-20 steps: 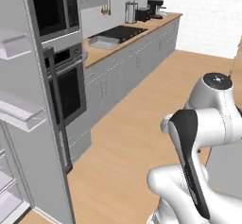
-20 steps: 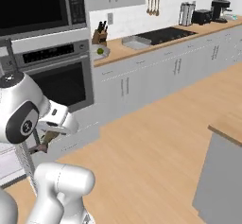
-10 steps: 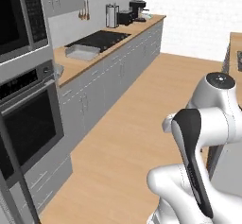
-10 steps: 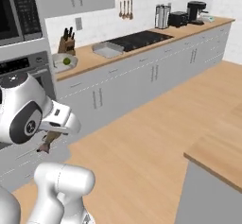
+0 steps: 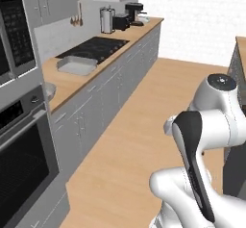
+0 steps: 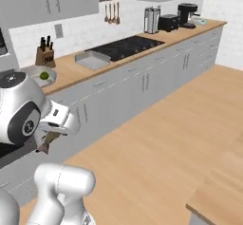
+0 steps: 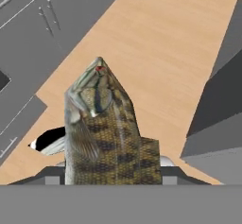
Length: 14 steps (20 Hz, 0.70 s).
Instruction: Place one lime and one fish in each tupperware on the nearby counter, to pack two identical lunches.
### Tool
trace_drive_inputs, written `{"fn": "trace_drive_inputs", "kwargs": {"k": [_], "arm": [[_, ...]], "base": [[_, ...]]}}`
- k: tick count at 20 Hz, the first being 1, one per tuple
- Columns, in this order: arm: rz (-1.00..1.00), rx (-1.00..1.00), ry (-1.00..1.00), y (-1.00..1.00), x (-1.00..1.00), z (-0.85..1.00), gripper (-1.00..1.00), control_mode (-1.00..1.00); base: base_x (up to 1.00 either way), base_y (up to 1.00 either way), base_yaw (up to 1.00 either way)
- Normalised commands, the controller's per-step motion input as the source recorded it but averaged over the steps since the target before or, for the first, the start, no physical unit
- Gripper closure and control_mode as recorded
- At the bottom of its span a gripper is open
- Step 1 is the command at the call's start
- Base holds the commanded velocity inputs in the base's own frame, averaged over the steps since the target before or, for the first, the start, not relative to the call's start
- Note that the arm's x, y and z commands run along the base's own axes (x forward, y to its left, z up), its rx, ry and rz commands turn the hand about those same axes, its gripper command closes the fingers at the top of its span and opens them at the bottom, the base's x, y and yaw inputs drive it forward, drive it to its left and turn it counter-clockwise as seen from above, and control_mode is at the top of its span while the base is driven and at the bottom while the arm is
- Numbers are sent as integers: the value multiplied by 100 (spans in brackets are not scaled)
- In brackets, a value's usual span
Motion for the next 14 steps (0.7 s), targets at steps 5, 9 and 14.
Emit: {"fn": "trace_drive_inputs", "kwargs": {"k": [5, 9, 14], "arm": [[0, 0, 0, 0, 0, 0, 100, 100], [0, 0, 0, 0, 0, 0, 100, 100], [0, 0, 0, 0, 0, 0, 100, 100]], "base": [[100, 6, 0], [100, 16, 0], [100, 17, 0]]}}
